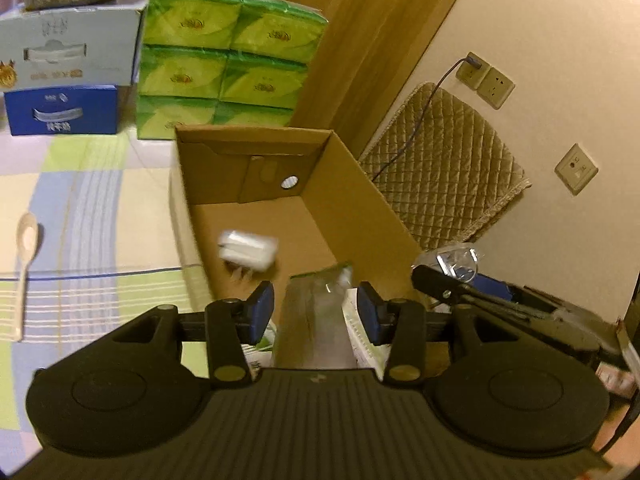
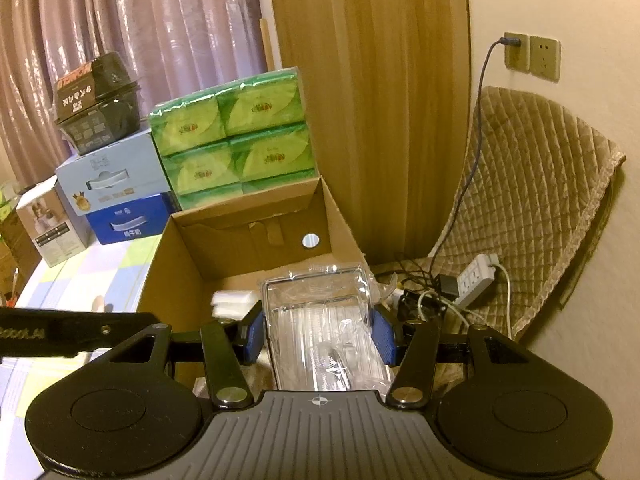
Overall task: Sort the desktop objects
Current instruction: 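Lower and open both tools to drop the foil bag and clear box inside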
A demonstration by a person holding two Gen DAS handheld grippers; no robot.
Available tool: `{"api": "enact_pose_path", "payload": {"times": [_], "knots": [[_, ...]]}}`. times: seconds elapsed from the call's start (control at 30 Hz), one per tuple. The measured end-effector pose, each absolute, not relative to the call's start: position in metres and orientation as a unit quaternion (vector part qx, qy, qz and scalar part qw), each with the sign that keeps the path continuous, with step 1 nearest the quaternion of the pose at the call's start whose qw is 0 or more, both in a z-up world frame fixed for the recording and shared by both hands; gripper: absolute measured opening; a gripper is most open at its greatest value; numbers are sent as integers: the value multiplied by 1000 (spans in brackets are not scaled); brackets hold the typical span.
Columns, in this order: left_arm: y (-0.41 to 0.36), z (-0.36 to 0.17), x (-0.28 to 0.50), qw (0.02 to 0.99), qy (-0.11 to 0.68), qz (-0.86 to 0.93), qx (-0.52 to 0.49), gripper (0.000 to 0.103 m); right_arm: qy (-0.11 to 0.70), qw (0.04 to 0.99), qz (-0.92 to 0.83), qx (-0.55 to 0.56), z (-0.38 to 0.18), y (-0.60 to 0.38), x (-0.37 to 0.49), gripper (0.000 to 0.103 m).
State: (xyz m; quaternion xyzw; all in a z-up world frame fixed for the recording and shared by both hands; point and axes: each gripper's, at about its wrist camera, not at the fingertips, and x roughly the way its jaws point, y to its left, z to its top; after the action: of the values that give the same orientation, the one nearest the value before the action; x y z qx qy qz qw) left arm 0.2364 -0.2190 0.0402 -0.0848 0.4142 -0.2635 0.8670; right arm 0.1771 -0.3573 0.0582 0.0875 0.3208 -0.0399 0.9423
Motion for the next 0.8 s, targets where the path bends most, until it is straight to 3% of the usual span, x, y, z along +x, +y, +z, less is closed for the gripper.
{"api": "enact_pose_path", "payload": {"times": [0.47,0.8], "knots": [[-199,41,219,878,409,-244,-52,47,326,940,-30,96,57,-349,175,51],[-195,41,215,880,407,-240,-49,60,325,940,-27,100,58,-342,178,51]]}}
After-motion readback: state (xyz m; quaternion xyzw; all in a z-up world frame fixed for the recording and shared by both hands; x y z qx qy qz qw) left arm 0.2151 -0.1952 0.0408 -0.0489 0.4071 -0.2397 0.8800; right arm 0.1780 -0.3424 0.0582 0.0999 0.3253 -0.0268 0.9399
